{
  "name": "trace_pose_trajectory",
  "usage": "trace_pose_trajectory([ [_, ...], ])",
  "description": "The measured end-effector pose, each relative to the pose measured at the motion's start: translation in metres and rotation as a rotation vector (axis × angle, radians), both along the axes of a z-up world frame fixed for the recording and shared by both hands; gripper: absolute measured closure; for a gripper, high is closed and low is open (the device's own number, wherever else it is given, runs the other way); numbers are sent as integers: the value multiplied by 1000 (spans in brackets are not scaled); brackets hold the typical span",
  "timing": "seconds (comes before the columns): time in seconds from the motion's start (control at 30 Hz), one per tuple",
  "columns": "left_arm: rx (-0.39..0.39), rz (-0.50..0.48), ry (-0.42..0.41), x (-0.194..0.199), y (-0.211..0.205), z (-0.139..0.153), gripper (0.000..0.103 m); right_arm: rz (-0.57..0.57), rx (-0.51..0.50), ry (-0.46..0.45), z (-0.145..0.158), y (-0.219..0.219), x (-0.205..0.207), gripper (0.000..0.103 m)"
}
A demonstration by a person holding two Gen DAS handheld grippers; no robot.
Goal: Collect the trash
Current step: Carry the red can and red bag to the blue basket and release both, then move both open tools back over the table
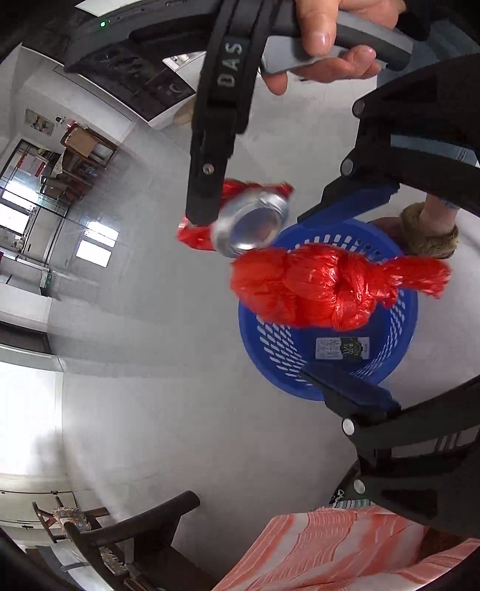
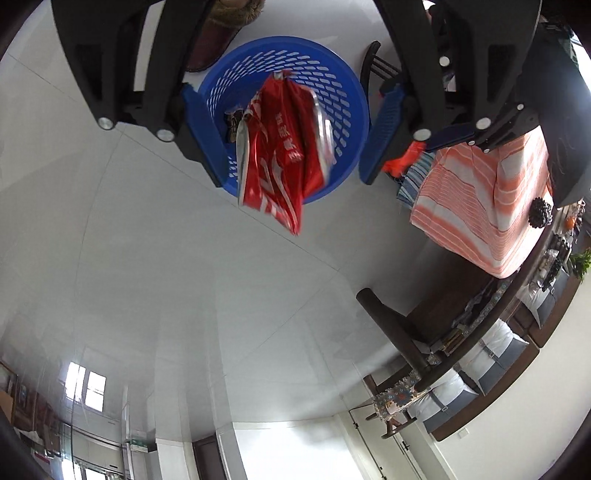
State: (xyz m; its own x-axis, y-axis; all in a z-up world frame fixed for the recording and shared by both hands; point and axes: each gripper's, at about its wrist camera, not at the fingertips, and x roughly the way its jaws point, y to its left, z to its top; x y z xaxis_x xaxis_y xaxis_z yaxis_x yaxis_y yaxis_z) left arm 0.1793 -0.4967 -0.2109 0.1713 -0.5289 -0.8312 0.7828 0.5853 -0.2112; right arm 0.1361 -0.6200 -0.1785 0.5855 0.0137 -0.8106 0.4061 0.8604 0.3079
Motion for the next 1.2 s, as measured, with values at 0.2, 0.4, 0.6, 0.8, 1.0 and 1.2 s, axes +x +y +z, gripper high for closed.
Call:
trace_pose_trajectory([
  [0.2,-83,43,-133,-18,36,35,5,-44,-80,-117,35,-1,-17,17],
  [0.4,-93,131,-252,-61,100,93,5,-37,-170,-310,74,37,-39,5],
  [0.6,-59,238,-301,-83,175,119,5,48,-247,-418,97,104,-43,5],
  [0.8,3,395,-368,-88,260,132,5,173,-219,-425,90,197,-35,5],
  [1.0,72,549,-332,-73,349,112,5,341,-224,-369,71,289,-18,5],
  [1.2,157,650,-287,-53,420,85,5,413,-255,-286,56,356,1,5],
])
